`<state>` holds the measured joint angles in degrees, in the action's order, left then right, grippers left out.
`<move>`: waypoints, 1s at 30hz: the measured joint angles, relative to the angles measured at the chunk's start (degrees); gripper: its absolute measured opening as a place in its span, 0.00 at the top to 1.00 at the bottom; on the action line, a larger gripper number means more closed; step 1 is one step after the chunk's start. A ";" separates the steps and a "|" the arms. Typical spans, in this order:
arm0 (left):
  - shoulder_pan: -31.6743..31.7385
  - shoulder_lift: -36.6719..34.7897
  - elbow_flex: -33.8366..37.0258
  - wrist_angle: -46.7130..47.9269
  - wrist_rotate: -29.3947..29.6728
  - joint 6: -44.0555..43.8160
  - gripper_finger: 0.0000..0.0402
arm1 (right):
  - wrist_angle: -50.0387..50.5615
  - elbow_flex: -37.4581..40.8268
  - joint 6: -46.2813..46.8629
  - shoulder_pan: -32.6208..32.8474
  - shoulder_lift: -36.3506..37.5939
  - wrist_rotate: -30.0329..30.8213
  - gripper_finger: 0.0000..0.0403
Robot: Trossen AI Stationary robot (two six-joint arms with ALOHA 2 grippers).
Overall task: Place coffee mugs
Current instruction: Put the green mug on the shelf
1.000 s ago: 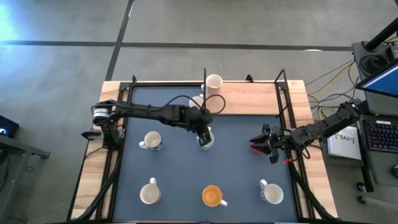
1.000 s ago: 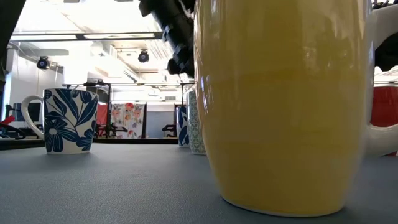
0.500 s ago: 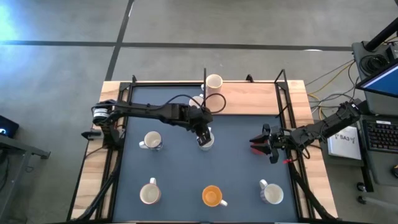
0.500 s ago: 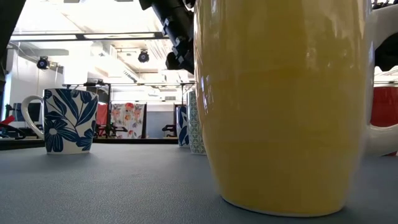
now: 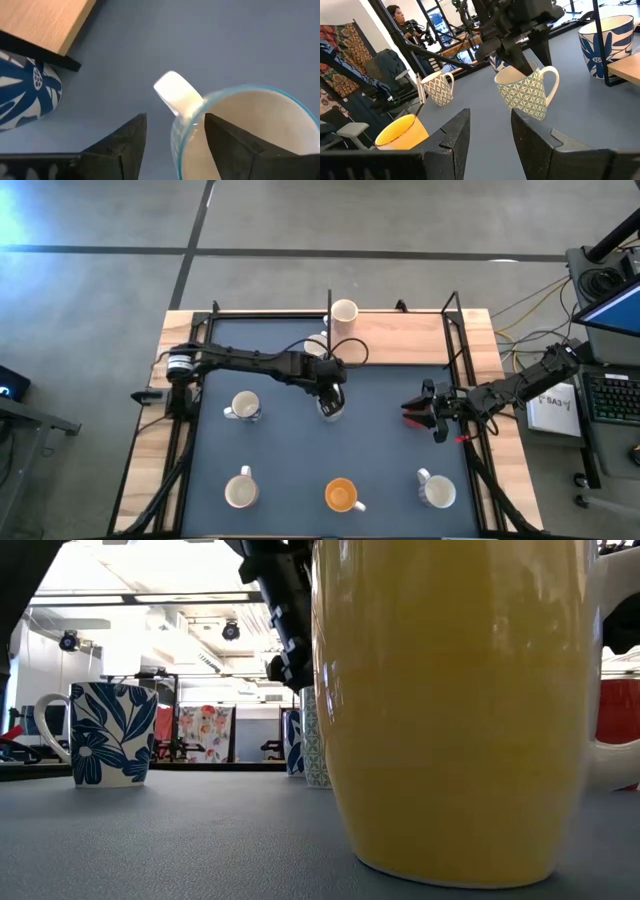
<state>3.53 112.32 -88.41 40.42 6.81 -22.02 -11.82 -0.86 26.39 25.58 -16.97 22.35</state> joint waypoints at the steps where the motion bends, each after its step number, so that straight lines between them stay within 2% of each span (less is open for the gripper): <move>1: 0.09 0.56 -0.56 0.11 0.10 0.00 0.56 | 0.01 0.00 0.00 0.02 0.00 0.00 0.67; 4: 0.04 2.49 -2.84 1.44 -0.03 0.02 0.65 | 0.02 0.00 0.00 0.02 -0.05 0.00 0.67; 10: 0.09 5.69 -7.58 2.65 -4.27 1.67 0.95 | -0.01 0.00 0.00 0.02 -0.04 0.00 0.67; 16: 0.19 7.31 -15.31 4.44 -4.68 3.64 0.94 | 0.01 0.00 0.00 0.02 -0.04 0.00 0.67; 21: 2.11 8.69 -23.52 9.02 -1.68 5.10 0.97 | 0.01 0.00 0.00 0.01 -0.04 0.00 0.67; 30: 6.01 17.44 -39.04 20.97 -1.26 8.02 0.97 | 0.00 0.00 0.00 0.00 -0.04 0.00 0.67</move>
<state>9.54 129.76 -127.45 61.40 5.54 -14.00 -11.83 -0.86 26.39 25.59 -17.02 22.35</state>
